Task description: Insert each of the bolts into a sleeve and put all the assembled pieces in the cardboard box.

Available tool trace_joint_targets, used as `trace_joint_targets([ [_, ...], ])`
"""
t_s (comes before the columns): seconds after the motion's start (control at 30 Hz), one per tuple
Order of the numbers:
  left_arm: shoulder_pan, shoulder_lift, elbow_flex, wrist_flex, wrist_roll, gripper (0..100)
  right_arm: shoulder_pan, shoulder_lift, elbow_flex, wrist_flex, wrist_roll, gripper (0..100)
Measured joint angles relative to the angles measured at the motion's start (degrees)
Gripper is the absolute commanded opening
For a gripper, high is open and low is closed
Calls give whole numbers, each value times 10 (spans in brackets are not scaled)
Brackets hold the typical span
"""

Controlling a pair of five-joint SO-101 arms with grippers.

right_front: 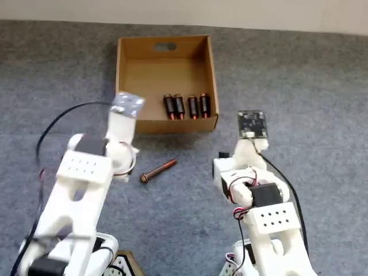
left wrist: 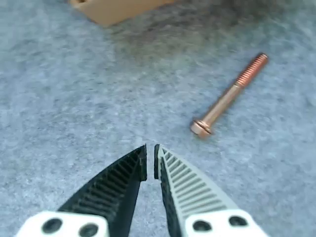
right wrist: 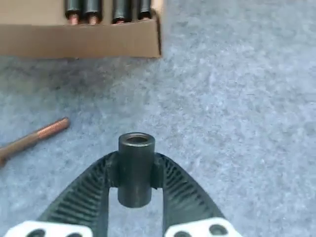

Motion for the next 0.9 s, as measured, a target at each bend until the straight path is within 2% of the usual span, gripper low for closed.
trace_joint_targets([
  [0.27, 108, 57, -55, 32, 0, 59, 129, 0, 43, -80, -2, 5],
  [0.43, 130, 59, -55, 32, 0, 67, 160, 0, 43, -81, -31, 5],
  [0.53, 128, 59, -45, 31, -2, 122, 162, 0, 46, -81, -34, 5],
  [0.9, 131, 60, 58, -115, -5, 146, 157, 0, 47, -83, -34, 5],
])
